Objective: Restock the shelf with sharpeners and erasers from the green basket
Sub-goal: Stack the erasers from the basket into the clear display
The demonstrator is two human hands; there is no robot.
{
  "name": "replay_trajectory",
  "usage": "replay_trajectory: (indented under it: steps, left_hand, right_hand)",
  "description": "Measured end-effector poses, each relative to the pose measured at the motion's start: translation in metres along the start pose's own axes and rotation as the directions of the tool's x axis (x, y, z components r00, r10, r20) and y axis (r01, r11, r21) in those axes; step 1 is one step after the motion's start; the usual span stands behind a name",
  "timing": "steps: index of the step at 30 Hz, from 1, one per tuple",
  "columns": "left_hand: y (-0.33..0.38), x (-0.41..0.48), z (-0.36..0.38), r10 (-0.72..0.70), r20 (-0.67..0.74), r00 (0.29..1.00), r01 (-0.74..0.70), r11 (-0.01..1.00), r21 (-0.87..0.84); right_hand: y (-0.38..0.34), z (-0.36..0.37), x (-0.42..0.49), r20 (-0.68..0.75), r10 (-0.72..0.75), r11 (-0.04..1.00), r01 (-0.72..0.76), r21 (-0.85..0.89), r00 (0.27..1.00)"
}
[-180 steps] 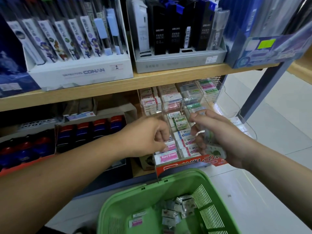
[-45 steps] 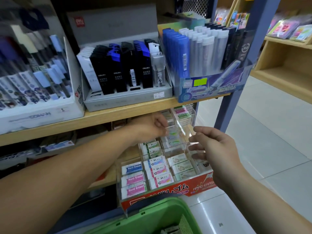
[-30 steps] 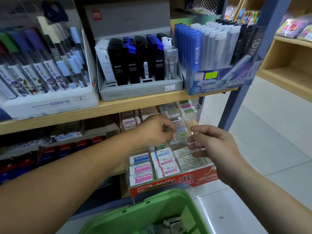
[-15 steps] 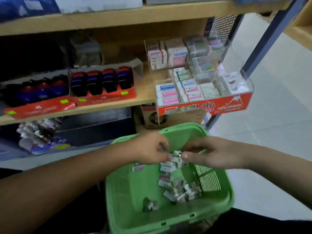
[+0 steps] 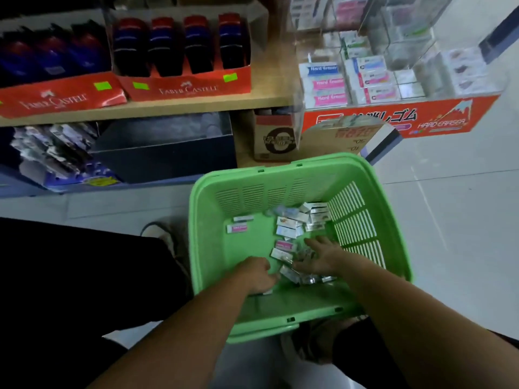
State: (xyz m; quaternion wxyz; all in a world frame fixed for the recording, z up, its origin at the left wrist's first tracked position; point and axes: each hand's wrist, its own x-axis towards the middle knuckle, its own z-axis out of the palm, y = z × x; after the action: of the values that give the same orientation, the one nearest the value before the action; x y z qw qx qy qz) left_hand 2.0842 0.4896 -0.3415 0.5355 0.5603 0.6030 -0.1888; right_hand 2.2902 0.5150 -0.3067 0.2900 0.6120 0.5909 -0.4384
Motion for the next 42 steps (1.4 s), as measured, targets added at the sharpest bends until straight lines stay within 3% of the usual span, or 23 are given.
replay_trajectory:
  steps: [7, 12, 17, 27, 31, 36, 42]
  left_hand:
    - [-0.03, 0.016, -0.001, -0.024, 0.065, 0.998, 0.015, 0.991, 0.133]
    - [-0.036, 0.019, 0.007, -0.047, 0.158, 0.986, 0.018, 0.983, 0.183]
    - [-0.036, 0.015, 0.02, -0.02, 0.198, 0.98, -0.023, 0.978, 0.209]
    - [-0.029, -0.003, 0.011, -0.007, 0.209, 0.978, -0.015, 0.995, 0.103]
    - [-0.023, -0.012, 0.008, 0.049, 0.188, 0.981, -0.063, 0.996, 0.07]
    - [-0.019, -0.018, 0.01, 0.08, 0.176, 0.981, -0.09, 0.995, 0.049]
    - [-0.012, -0.014, 0.005, 0.152, 0.071, 0.986, -0.139, 0.978, -0.157]
  right_hand:
    - [-0.015, -0.006, 0.016, 0.121, -0.042, 0.988, 0.059, -0.145, 0.992]
    - [-0.001, 0.019, 0.038, 0.155, -0.045, 0.999, 0.045, 0.0, 0.987]
    - [0.011, 0.042, 0.046, 0.139, -0.045, 0.999, 0.042, 0.024, 0.989]
    - [0.003, 0.05, 0.04, 0.182, -0.022, 0.992, 0.043, -0.116, 0.983]
    - [0.007, 0.049, 0.036, 0.236, -0.043, 0.999, 0.041, 0.012, 0.971]
    - [0.009, 0.051, 0.04, 0.24, -0.035, 0.998, 0.048, -0.048, 0.97]
    - [0.019, 0.041, 0.04, 0.102, -0.058, 0.987, 0.042, 0.158, 0.993]
